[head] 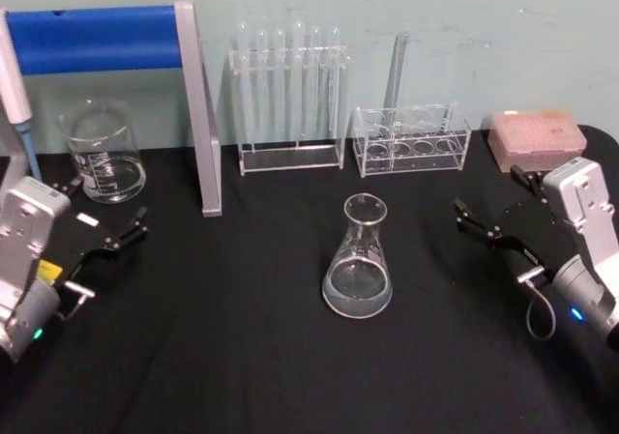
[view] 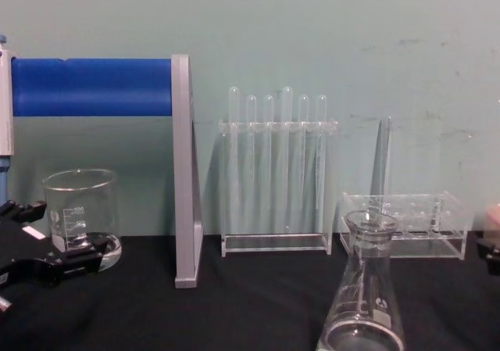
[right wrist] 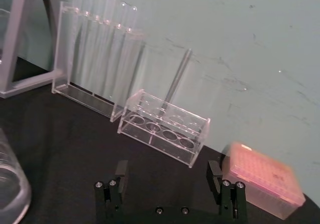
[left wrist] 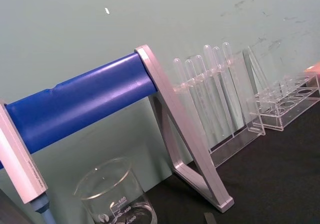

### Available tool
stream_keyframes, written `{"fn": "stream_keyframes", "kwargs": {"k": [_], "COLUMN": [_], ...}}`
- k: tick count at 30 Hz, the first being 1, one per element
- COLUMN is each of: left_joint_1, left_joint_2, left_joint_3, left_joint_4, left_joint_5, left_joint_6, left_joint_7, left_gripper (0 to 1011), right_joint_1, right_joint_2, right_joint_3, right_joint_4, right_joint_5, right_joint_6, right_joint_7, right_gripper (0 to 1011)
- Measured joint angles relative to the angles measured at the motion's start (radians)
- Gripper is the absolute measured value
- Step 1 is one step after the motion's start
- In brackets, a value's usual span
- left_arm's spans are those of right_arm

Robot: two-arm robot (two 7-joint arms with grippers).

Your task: Grasp the erlenmeyer flask with one hand, shake it three times, then place it back.

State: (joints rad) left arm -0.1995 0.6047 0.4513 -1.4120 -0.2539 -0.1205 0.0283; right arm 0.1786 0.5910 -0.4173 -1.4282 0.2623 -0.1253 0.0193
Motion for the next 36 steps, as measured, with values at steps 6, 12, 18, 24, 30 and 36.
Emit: {"fn": "stream_keyframes", "kwargs": {"k": [6, 12, 18, 24, 30, 36], "left_joint_1": [0.0, 0.0, 0.0, 0.0, 0.0, 0.0], "left_joint_2": [0.0, 0.0, 0.0, 0.0, 0.0, 0.0], "left_joint_3": [0.0, 0.0, 0.0, 0.0, 0.0, 0.0], "left_joint_4": [0.0, 0.0, 0.0, 0.0, 0.0, 0.0], "left_joint_5": [0.0, 0.0, 0.0, 0.0, 0.0, 0.0], "left_joint_6": [0.0, 0.0, 0.0, 0.0, 0.0, 0.0], "left_joint_7": [0.0, 0.0, 0.0, 0.0, 0.0, 0.0], "left_gripper": [1001, 1001, 1001, 1001, 1001, 1000], "right_joint_1": [-0.032, -0.065, -0.099, -0.115, -0.115, -0.105], "right_joint_2": [0.0, -0.001, -0.009, -0.018, -0.03, -0.045], "right_joint_3": [0.018, 0.029, 0.034, 0.036, 0.035, 0.03], "right_joint_4": [-0.04, -0.081, -0.122, -0.138, -0.141, -0.135], "right_joint_5": [0.036, 0.083, 0.129, 0.154, 0.161, 0.158], "right_joint_6": [-0.001, 0.0, 0.004, 0.011, 0.015, 0.015], "right_joint_7": [0.051, 0.111, 0.182, 0.226, 0.272, 0.31], "right_gripper": [1000, 1000, 1000, 1000, 1000, 1000]}}
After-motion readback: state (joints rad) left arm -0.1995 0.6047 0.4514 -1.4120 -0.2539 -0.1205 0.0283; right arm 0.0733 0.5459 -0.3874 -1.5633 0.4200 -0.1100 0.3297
